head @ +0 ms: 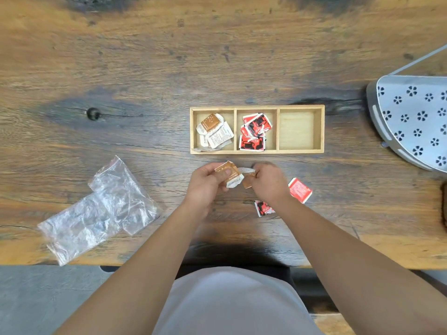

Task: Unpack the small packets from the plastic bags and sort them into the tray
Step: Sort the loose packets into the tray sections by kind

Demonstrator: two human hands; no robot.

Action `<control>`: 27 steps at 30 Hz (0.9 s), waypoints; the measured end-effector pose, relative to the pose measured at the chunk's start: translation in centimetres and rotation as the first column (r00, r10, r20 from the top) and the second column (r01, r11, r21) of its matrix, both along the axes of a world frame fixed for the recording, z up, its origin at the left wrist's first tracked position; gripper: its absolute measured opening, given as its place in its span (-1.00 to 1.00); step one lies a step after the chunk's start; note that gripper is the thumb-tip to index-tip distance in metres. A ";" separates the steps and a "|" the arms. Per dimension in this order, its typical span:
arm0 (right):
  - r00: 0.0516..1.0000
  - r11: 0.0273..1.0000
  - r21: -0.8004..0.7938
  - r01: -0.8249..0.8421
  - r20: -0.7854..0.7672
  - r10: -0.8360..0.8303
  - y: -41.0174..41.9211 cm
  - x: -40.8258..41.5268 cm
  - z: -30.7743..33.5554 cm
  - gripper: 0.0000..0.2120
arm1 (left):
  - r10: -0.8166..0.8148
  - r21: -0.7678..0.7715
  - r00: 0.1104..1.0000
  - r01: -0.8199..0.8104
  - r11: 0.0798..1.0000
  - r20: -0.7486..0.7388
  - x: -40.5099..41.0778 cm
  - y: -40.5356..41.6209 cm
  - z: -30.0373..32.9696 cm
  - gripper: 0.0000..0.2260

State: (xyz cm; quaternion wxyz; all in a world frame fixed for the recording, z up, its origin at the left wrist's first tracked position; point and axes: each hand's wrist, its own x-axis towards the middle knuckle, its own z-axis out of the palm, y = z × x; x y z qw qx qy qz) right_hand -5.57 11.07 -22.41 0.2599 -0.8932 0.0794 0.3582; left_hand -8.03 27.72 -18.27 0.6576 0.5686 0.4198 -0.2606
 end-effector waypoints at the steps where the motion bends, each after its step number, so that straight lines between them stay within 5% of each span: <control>1: 0.998 0.996 0.074 0.046 -0.035 -0.044 0.0 0.4 0.4 -0.81 | -0.030 0.018 0.998 0.029 0.999 0.056 0.5 0.3 0.8 -0.87; 4: 0.986 0.954 0.247 0.169 -0.045 -0.163 0.5 2.4 2.6 -0.81 | -0.038 0.149 0.983 0.011 0.989 0.177 2.8 2.0 2.8 -0.87; 8: 0.960 0.915 0.297 0.272 -0.021 -0.278 2.4 5.6 4.1 -0.67 | -0.033 0.386 0.988 -0.029 0.922 0.151 5.9 4.4 2.9 -0.90; 14: 0.997 0.995 0.063 -0.078 0.013 0.077 5.4 9.0 3.9 -0.79 | -0.295 0.480 0.946 0.323 0.815 -0.135 7.2 5.1 1.3 -0.86; 19: 0.973 0.973 -0.081 -0.216 0.059 0.221 6.9 10.3 3.4 -0.83 | -0.304 0.583 0.949 0.295 0.757 -0.086 8.3 4.2 -0.5 -0.85; 24: 0.917 0.907 -0.230 -0.352 0.110 0.383 7.4 11.0 2.8 -0.66 | -0.360 0.670 0.929 0.318 0.671 -0.081 10.0 3.4 -2.0 -0.81; 27: 0.897 0.890 -0.258 -0.376 0.139 0.419 7.8 11.3 2.6 -0.78 | -0.459 0.739 0.884 0.367 0.565 -0.088 10.6 3.1 -2.4 -0.91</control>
